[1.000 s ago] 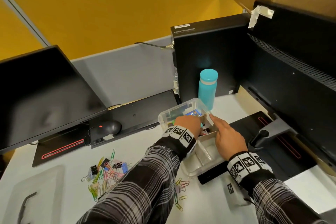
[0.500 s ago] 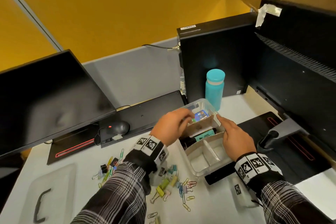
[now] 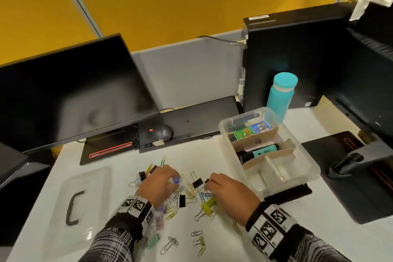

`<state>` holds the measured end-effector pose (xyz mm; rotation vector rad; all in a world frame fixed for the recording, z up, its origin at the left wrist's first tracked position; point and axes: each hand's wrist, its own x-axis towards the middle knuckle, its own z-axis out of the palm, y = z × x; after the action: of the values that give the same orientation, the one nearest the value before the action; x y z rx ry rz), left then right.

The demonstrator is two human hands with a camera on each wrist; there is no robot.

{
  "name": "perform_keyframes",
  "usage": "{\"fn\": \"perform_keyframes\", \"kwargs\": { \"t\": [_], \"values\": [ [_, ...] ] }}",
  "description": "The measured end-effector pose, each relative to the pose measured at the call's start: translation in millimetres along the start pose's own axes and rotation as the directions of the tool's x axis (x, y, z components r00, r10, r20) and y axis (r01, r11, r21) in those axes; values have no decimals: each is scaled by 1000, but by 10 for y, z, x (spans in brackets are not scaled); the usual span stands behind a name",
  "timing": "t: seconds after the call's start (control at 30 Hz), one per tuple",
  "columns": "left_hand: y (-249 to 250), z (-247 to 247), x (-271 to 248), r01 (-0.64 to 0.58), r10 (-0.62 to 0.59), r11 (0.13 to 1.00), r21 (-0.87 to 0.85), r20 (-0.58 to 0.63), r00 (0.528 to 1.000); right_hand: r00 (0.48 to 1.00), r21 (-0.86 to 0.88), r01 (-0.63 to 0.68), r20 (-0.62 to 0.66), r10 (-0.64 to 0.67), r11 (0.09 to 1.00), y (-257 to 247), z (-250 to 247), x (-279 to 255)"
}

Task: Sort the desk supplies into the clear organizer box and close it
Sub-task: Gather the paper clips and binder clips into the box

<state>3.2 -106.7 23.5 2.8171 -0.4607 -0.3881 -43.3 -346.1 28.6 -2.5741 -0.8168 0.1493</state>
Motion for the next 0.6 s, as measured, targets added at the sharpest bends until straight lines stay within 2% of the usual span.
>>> {"fn": "perform_keyframes", "kwargs": {
  "t": [0.07, 0.17, 0.27, 0.37, 0.5, 0.53, 0.6],
  "values": [
    [18, 143, -51, -87, 83, 995, 44, 81, 993, 988, -33, -127, 89, 129, 991, 32, 249, 32],
    [34, 349, -79, -181, 155, 975, 126, 192, 969, 919, -124, -330, 183, 348, 936, 102, 453, 10],
    [16, 462, -94, -213, 165, 950, 230, 208, 964, 898, -133, -374, 194, 395, 918, 127, 584, 17],
    [-26, 538, -107, -249, 208, 930, 272, 172, 963, 880, -87, -434, 170, 443, 897, 118, 661, 59],
    [-118, 559, -156, -254, 233, 952, 173, 136, 963, 843, 124, -535, 143, 519, 835, 75, 608, 69],
    [-146, 546, -174, -251, 238, 962, 110, 121, 964, 832, 231, -554, 117, 543, 800, 64, 584, 61],
    [-207, 495, -207, -248, 249, 968, -24, 74, 966, 783, 497, -563, 66, 618, 661, 37, 523, 40]
  ]
}}
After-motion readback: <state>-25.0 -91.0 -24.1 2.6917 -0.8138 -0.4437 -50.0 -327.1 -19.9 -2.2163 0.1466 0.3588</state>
